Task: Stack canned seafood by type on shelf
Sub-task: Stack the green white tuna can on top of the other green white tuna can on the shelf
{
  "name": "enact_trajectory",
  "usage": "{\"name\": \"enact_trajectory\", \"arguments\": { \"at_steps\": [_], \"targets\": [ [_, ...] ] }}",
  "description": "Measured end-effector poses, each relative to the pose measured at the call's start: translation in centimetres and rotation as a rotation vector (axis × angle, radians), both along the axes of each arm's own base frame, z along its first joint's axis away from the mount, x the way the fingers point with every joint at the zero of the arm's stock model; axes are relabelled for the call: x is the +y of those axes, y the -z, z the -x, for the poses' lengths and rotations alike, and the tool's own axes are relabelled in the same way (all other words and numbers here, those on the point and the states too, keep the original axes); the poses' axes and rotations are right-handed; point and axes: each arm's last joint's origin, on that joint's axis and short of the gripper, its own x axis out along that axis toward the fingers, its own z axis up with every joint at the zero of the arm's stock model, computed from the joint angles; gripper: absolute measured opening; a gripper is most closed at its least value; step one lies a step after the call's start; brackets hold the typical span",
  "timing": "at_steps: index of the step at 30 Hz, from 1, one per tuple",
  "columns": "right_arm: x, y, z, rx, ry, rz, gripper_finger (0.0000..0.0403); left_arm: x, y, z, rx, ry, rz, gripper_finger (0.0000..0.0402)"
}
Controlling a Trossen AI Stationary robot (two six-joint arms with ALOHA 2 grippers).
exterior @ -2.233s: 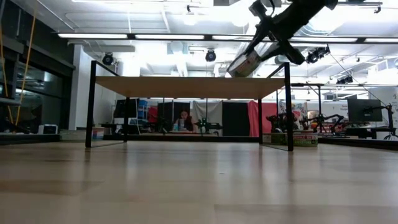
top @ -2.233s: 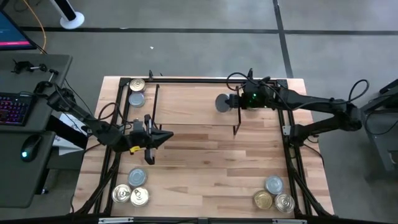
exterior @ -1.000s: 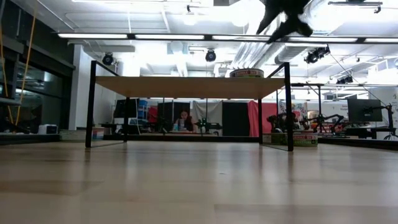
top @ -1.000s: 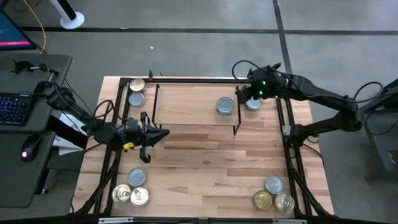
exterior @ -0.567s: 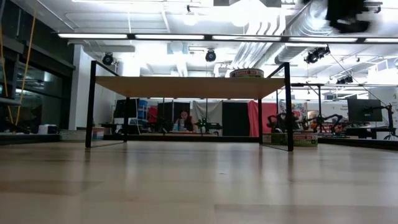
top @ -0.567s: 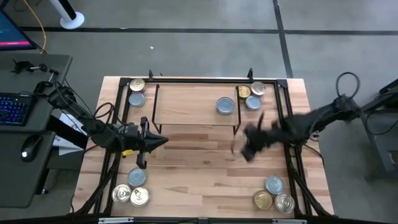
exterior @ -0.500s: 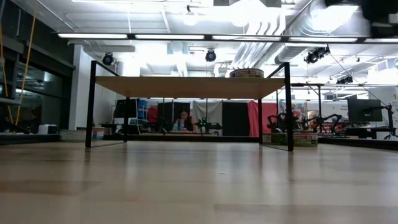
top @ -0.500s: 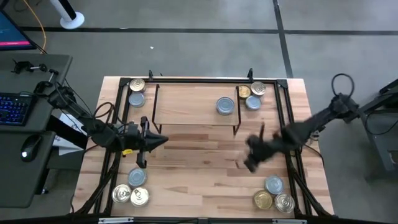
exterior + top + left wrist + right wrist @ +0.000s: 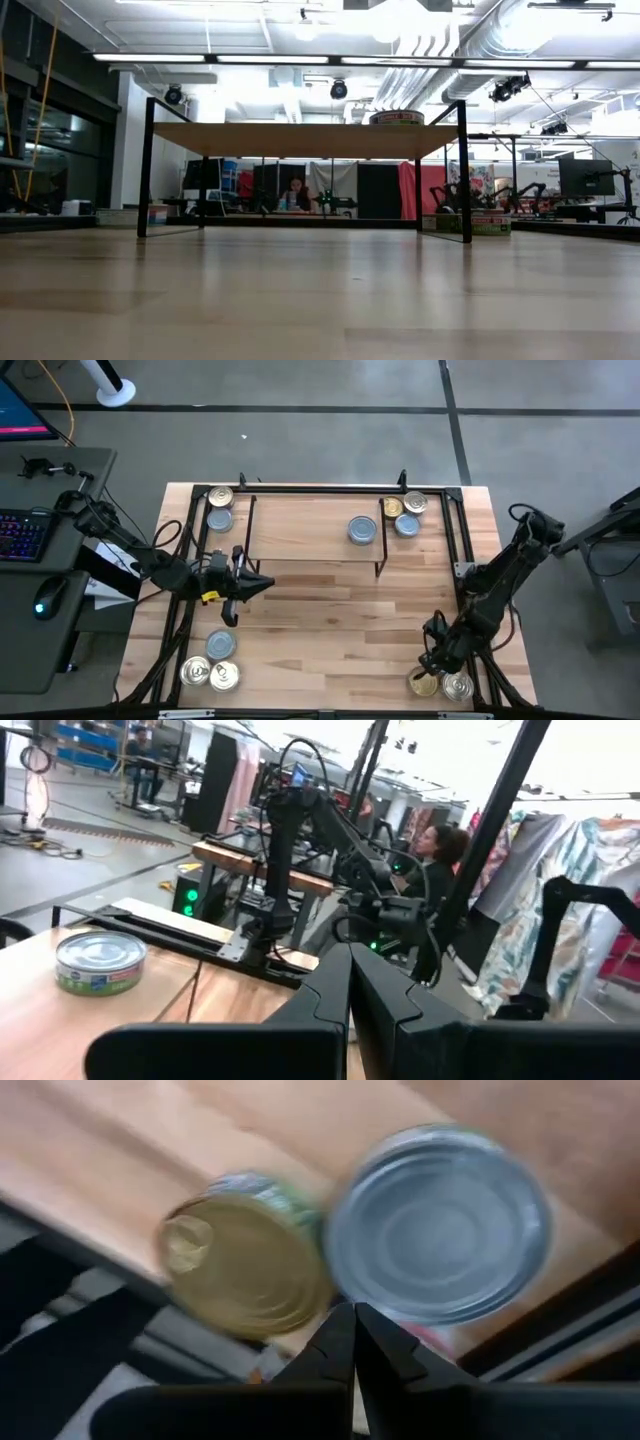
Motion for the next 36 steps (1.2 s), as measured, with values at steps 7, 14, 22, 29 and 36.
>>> {"name": "enact_trajectory", "arguments": {
  "at_steps": [7,14,22,29,36],
  "targets": [
    [0.6,2.4,-0.1,0.133,-0.104,0.065,0.0000,-0.8,1.4,-1.8,0.038,0.107,0.042,0.0000],
    [1.0,4.1,-1.8,0.089,-0.103,0.091,0.0000,-2.6,4.3,-4.8,0.100,0.160,0.011,0.0000],
    [-0.5,5.5,-7.9,-0.265,-0.028,0.154,0.0000,-3.4,7.3,-6.7,0.198,0.149,-0.011,0.0000],
    [-3.0,6.5,-13.2,-0.465,-0.069,0.264,0.0000,-3.9,9.6,-7.8,0.275,0.148,-0.140,0.0000],
    [-4.4,4.0,-18.0,-0.602,-0.312,0.377,0.0000,-3.4,13.2,-9.9,0.374,0.109,-0.243,0.0000]
  ]
}}
